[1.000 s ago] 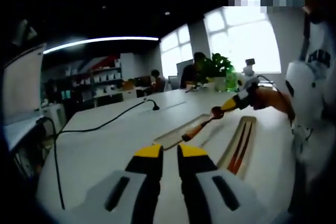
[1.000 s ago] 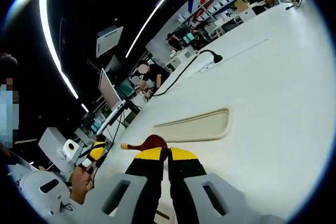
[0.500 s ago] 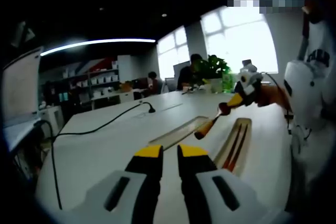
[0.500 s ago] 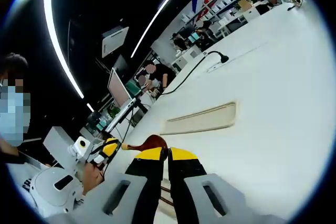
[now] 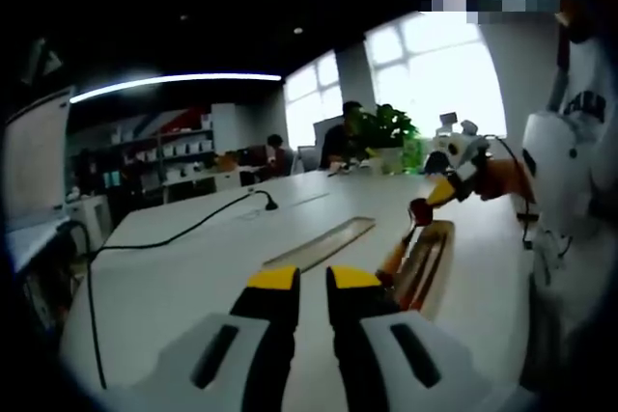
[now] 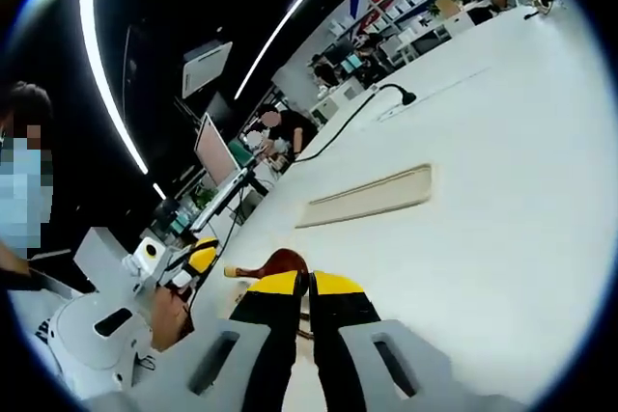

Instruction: Arrange the utensils inside the cutlery case until each visible utensil rests in its matching compartment.

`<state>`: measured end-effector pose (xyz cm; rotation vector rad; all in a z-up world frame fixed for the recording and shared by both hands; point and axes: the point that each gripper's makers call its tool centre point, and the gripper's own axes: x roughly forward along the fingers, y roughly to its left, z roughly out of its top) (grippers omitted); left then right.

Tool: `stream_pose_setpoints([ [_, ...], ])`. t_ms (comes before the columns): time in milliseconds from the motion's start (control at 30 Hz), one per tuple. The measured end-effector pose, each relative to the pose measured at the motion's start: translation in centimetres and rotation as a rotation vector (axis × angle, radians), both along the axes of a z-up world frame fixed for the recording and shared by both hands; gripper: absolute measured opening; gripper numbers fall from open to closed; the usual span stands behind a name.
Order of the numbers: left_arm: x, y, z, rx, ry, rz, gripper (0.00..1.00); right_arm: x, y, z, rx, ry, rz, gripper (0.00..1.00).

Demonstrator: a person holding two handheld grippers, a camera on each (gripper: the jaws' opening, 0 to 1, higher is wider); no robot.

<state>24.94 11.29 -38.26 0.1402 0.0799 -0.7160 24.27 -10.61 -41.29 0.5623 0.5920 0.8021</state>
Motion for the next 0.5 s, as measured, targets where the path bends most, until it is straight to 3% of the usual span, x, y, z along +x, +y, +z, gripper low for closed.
stream_pose_setpoints([
  [500,-0.8,-1.1,-0.5,0.002,0.009,-0.045,0.11,-1.0,0.4,-1.1,-0.047,0.018,0.007,0.01],
])
